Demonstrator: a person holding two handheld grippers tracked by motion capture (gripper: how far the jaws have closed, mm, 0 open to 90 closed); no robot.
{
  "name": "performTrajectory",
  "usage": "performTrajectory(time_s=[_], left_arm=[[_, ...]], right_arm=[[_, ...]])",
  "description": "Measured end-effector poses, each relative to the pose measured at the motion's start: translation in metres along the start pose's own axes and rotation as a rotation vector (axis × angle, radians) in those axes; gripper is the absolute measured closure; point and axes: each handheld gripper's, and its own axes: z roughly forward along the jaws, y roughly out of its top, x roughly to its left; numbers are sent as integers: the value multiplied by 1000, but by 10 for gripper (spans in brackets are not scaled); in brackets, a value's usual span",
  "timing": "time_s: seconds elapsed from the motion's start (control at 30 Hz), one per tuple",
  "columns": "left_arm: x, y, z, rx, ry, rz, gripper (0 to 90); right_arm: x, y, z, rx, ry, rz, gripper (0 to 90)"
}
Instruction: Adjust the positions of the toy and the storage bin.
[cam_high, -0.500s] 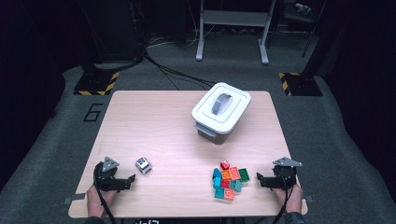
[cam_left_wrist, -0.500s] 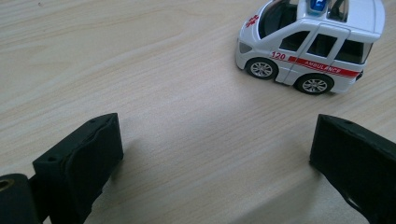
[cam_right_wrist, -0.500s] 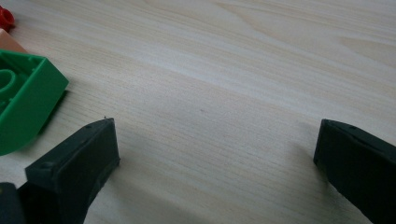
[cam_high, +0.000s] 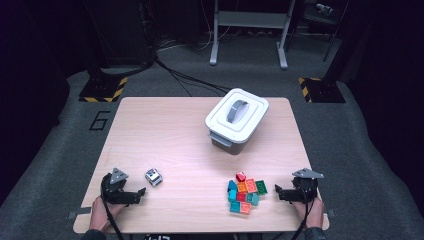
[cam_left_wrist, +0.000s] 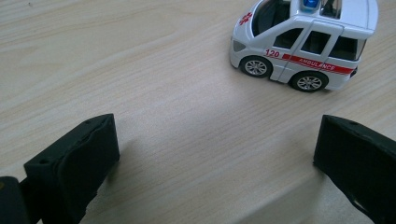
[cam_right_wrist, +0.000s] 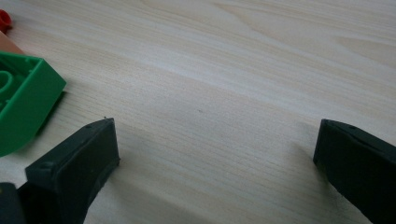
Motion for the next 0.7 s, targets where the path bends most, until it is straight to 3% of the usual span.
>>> performTrajectory(time_s=[0.13,0.27,0.3,0.47,0.7], left_arm=[[1,0,-2,16,-32,13,1],[-4,5,-4,-13,-40,23,1],[-6,9,-5,-21,-66,21,1],[-12,20,-4,-31,-91,33,1],[-24,37,11,-45,-137,44,1]], right_arm=[[0,0,0,-1,-8,0,0],[0,0,1,-5,-14,9,0],[1,0,0,-3,-12,15,0],[0,0,0,3,-4,2,0],[0,0,0,0,-9,11,0]])
